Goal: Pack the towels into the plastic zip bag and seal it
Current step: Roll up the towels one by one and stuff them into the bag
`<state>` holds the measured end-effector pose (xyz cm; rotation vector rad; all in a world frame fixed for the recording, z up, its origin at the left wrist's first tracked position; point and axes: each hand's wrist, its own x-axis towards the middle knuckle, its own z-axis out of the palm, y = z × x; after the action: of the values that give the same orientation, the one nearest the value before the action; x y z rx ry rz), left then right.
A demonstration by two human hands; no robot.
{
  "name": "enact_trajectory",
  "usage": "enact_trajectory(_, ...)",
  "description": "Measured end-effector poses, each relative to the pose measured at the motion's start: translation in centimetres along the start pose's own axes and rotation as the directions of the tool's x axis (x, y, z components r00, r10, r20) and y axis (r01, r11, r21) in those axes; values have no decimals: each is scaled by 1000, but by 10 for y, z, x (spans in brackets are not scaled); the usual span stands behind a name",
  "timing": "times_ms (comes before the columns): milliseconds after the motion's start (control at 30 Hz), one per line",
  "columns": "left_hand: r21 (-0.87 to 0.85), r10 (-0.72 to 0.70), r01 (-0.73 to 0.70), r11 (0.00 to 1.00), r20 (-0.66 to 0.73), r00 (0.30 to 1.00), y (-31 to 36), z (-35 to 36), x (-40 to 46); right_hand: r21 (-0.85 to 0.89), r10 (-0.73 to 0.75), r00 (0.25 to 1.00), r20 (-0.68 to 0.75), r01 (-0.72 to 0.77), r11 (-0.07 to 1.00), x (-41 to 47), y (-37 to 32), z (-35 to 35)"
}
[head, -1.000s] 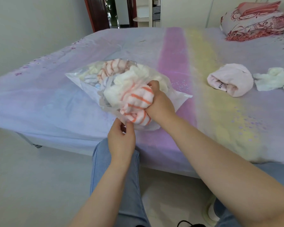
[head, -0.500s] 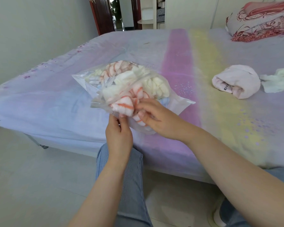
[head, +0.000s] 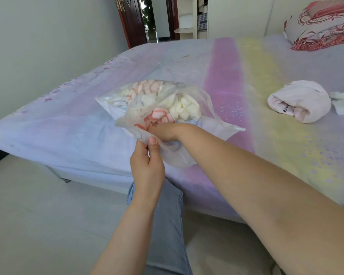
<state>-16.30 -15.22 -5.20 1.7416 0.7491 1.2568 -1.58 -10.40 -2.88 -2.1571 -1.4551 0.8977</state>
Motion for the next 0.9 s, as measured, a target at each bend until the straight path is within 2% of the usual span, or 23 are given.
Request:
enact_trajectory(167,65,-55,55,996,6,998,-8,2,11,-76,4,1000,-9,-4,997,10,10,-9)
enact_trajectory(233,105,-101,98,990,28,994,-14,5,16,-72,-69,997,25,70,995,7,11,-8)
enact_trajectory(300,73,-155,153,986,24,988,-17,10,19,23,-169,986,18,168,986,-6,19,-6)
enact_trajectory(367,36,-196,195,980,38,980,-18,18,16,199,-170,985,-9,168,966,-25,29,-7)
enact_trajectory(467,-39,-213,216,976,69,975,-14,37,-1,318,-138,983,-125,171,932,-51,54,-8)
enact_trajectory(567,-116,-121,125,985,41,992,-3,57,-27,339,-102,932,-348,227,913,-87,82,-2)
enact_trajectory(633,-120,-43,56,991,107,993,1,72,-41,328,-46,827,-561,274,904,-113,103,4)
enact_trajectory(700,-107,25,-3,994,206,978,7,86,-48,318,85,621,-779,275,907,-131,131,5)
enact_trajectory(733,-100,56,-32,994,242,969,10,93,-49,333,174,503,-847,247,910,-136,147,1)
enact_trajectory(800,-85,96,-75,994,283,954,14,106,-47,349,285,332,-899,150,925,-144,181,-19)
enact_trajectory(833,-79,107,-87,993,296,949,16,111,-46,326,298,280,-913,59,944,-146,198,-34)
enact_trajectory(867,-77,117,-98,992,307,945,18,116,-44,283,287,263,-921,-53,958,-147,218,-50)
enact_trajectory(900,-74,134,-116,990,317,939,20,121,-41,238,284,286,-915,-186,953,-144,239,-66)
